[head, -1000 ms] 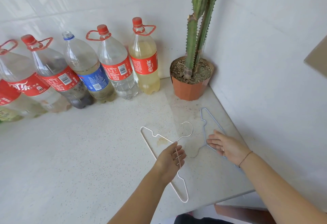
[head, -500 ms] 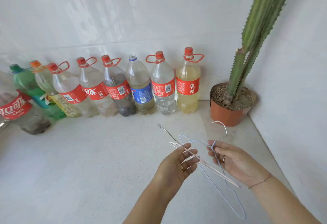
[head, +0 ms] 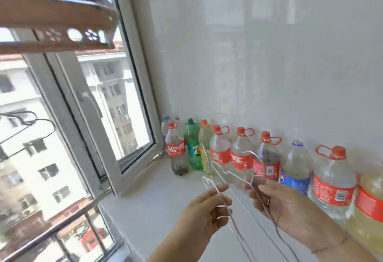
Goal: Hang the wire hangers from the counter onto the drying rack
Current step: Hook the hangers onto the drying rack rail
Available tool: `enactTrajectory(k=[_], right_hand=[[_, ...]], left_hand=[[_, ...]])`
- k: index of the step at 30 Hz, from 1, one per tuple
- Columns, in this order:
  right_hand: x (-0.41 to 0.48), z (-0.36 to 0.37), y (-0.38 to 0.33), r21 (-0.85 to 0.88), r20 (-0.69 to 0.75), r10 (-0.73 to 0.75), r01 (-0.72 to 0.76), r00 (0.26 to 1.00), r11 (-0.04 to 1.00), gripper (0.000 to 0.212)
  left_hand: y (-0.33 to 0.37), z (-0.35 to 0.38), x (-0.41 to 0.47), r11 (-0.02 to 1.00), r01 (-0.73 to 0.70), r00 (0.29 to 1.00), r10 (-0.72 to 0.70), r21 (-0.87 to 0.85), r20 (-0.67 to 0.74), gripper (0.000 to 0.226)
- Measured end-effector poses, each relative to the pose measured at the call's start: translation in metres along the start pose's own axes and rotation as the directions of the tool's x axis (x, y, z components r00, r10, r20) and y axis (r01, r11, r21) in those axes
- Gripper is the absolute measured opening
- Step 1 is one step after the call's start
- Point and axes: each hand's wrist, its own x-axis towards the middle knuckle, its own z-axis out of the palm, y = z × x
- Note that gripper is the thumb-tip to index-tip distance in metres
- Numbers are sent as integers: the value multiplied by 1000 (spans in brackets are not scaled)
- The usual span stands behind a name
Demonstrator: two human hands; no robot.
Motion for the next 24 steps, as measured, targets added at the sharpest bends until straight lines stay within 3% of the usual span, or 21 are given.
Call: enactTrajectory(k=[5,9,14,24], right_hand=[[61,94,-28,5,241,-22,22,970,1000,71],[79,184,-52,-37,422,-18,37,906,999,35],[108,273,-58,-147,501,1,84,865,986,26],[152,349,-66,-185,448,11,81,894,979,16]], left_hand=[[88,-31,-34,966,-253,960,257,44,-112,23],[151,-50,-63,893,-448,877,447,38,-173,25],[205,-73,-81,812,-581,777,573,53,-260,23],[246,-103,-83,763,-645,715,622,42,-319,22]])
